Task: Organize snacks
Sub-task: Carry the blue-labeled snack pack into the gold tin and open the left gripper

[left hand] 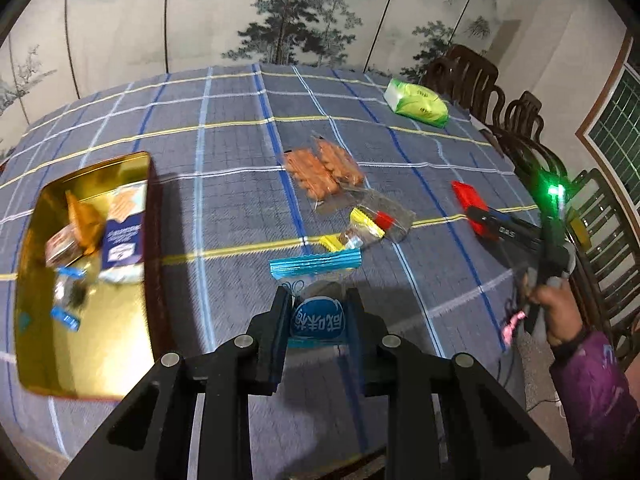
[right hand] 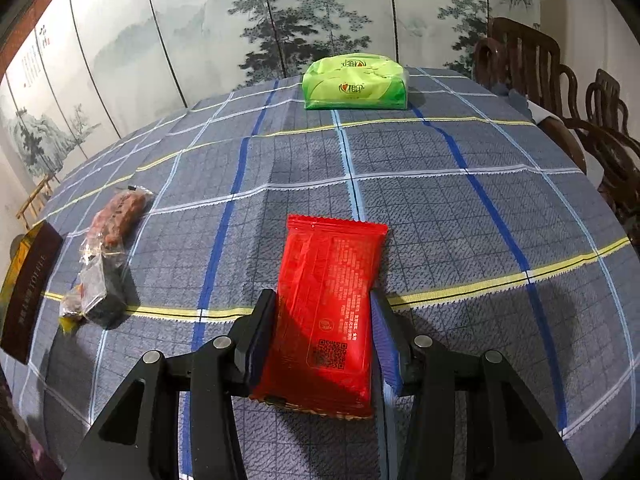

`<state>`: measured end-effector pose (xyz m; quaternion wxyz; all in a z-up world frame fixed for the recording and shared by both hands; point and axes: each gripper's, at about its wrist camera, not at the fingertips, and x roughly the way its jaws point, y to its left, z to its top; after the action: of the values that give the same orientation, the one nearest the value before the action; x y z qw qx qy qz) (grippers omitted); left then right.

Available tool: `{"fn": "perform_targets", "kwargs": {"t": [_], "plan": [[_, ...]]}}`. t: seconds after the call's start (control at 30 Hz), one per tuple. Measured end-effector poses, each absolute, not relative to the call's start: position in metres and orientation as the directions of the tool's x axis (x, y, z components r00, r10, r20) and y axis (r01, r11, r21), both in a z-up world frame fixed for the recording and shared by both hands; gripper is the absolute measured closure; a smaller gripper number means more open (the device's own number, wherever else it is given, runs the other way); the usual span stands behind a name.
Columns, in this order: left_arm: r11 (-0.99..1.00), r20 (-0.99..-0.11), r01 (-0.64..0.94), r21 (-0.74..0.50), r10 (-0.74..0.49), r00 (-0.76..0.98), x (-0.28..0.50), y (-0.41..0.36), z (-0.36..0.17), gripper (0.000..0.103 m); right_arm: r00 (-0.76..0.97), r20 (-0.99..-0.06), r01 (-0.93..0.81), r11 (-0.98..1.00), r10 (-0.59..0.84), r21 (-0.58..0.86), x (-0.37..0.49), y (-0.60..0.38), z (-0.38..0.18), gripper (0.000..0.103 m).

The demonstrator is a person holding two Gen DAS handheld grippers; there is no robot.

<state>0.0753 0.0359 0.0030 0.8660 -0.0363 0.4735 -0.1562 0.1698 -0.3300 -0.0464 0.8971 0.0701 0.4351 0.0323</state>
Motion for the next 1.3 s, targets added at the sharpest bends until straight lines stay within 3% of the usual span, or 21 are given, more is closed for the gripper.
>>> {"fn": "perform_targets", "kwargs": {"t": [0.47, 1.3], "plan": [[0.987, -0.77, 0.107, -0.12, -0.161, 0.618, 0.036, 0.098, 0.026, 0.08, 0.612, -0.789, 0.002, 0.997, 0.062, 0.08, 0.171, -0.321, -0.046, 0.056], [0.99, -0.806, -0.103, -0.101, -0.021, 0.592, 0.057, 0.202, -0.012, 0.08, 0.605, -0.796, -0.003, 1.0, 0.02, 0.022, 0.17, -0.313, -0.047, 0.054]]}}
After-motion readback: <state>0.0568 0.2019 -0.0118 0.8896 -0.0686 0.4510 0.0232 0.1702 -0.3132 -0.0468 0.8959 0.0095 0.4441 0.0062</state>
